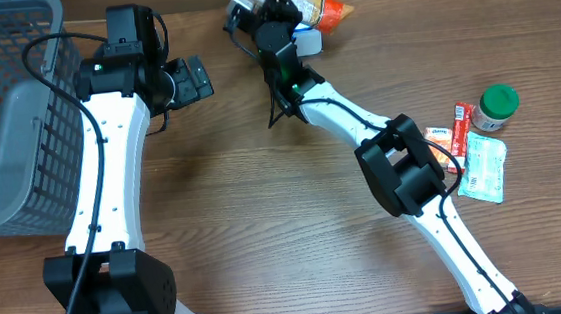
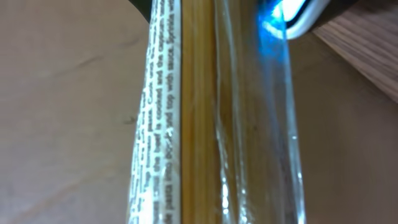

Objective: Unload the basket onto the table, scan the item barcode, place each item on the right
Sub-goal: 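Hold the spaghetti package in front of the white scanner, then carry the spaghetti package right and lower it onto the table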

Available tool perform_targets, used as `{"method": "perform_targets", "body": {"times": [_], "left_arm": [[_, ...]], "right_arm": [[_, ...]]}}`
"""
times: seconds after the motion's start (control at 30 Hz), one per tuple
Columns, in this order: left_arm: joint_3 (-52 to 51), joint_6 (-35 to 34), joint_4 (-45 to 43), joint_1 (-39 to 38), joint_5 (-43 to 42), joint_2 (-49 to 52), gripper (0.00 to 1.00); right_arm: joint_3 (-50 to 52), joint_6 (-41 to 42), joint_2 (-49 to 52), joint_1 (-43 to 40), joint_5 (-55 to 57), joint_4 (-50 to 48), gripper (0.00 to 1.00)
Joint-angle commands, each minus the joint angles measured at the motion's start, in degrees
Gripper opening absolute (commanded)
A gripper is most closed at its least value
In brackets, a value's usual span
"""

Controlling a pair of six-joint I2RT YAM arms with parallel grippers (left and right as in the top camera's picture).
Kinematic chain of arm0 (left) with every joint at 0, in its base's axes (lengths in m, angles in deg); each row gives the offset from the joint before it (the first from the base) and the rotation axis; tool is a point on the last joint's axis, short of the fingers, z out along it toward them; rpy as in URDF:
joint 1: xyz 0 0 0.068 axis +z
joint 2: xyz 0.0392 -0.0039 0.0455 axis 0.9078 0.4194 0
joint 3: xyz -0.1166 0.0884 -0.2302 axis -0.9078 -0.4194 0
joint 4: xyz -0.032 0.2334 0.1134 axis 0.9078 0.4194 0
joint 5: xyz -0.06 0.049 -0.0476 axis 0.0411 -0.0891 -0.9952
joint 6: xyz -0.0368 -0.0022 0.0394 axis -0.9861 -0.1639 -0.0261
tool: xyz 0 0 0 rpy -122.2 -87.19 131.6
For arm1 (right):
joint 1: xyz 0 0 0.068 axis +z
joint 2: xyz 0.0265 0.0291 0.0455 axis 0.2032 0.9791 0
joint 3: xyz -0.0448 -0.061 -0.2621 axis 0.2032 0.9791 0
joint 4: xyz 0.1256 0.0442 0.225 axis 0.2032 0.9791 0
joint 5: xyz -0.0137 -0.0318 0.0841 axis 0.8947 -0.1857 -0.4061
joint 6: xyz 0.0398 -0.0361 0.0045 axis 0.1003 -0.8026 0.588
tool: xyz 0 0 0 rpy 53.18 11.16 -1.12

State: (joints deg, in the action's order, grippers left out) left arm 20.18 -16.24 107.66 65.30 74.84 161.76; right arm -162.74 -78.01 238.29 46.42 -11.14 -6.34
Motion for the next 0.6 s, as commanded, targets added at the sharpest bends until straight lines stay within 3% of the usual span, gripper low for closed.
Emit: {"method": "perform_targets", "body": {"times": [0.0,0.2,0.37,0.57], "left_arm": [[0.2,0.7,-0.1,-0.1,0.3,0.5,1.0],[0.2,0.7,-0.1,-0.1,0.3,0.5,1.0],[0.2,0.7,-0.1,-0.1,0.3,0.5,1.0],[0.2,0.7,-0.1,-0.1,0.3,0.5,1.0]], "right_arm": [[-2.3,2.9,-11.3,0.2,1.8,6.0,0.03],[-2.3,19.3,-21.2,-0.2,1.4,31.0,0.03],[-2.3,42.4,-29.0,-1.5,0.5,55.5,0.03],[-2.3,62.8,-32.8,-5.4,-18.3,85.5,0.03]]}}
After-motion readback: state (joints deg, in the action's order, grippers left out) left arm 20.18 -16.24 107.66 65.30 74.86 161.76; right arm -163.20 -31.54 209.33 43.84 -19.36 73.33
